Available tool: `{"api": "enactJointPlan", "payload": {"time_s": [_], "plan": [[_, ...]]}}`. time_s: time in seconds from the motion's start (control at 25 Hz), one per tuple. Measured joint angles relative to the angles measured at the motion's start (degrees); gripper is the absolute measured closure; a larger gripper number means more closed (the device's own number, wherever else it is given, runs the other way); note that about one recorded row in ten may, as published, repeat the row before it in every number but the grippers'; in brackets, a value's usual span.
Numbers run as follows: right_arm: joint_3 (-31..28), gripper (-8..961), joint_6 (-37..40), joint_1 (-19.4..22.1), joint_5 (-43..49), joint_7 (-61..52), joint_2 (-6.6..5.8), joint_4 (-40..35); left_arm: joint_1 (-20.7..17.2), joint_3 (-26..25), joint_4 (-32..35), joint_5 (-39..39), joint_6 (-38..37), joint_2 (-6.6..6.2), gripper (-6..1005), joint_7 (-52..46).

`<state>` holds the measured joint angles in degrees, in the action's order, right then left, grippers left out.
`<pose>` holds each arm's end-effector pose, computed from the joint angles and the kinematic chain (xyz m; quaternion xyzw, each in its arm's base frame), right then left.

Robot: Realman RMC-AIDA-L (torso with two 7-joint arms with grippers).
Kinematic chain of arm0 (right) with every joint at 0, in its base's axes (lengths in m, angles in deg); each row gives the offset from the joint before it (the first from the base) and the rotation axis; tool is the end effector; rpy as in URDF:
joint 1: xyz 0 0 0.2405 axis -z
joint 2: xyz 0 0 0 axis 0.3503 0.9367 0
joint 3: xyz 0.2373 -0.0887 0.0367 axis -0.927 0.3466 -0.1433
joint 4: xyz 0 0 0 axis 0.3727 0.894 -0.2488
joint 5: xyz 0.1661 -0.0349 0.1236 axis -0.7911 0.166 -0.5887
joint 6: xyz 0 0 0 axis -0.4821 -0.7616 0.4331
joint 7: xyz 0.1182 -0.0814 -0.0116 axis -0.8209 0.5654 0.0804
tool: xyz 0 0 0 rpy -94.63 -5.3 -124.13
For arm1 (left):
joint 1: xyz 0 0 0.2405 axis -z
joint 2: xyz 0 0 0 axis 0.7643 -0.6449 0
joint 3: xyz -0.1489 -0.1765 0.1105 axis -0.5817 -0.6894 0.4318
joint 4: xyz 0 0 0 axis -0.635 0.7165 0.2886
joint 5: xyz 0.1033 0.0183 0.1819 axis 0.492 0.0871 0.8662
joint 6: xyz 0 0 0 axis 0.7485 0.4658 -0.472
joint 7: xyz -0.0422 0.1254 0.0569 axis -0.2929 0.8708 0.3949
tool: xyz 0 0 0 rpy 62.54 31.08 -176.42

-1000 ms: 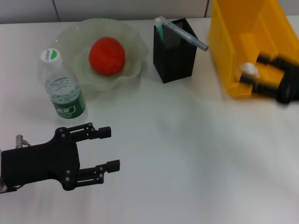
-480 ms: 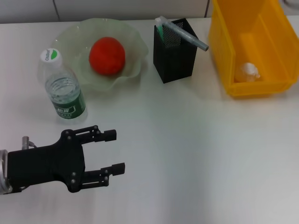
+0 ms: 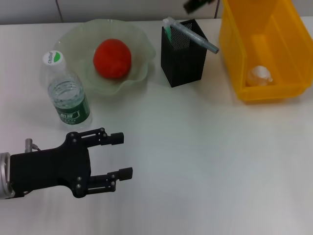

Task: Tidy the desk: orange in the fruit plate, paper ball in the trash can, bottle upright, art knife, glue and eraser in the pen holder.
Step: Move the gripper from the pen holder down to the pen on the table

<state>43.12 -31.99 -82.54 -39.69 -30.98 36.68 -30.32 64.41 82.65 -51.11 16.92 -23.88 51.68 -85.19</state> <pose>0.0731 0.4607 0.0298 -0.9260 0.2603 -0.0617 0.2663 -0.2801 0.2428 -0.0096 -0.9413 -0.0988 -0.3129 0.0794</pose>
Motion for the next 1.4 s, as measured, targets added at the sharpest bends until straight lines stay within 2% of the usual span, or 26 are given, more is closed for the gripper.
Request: {"api": "enactJointPlan", "payload": {"time_s": [0.24, 0.84, 1.4], "plan": [[3.1, 242, 4.0, -0.4, 0.9, -0.3, 0.59, 5.2, 0.0, 0.0, -0.1, 0.0, 0.6, 0.06, 268, 0.1], [5.5, 296, 12.0, -0.8, -0.7, -0.2, 0.96, 12.8, -0.5, 0.0, -0.1, 0.0, 1.3, 0.18, 268, 0.3], [5.8, 455, 15.0, -1.2, -0.7, 0.1, 1.00, 16.7, -0.5, 0.0, -0.2, 0.0, 1.3, 0.35, 268, 0.6]]}}
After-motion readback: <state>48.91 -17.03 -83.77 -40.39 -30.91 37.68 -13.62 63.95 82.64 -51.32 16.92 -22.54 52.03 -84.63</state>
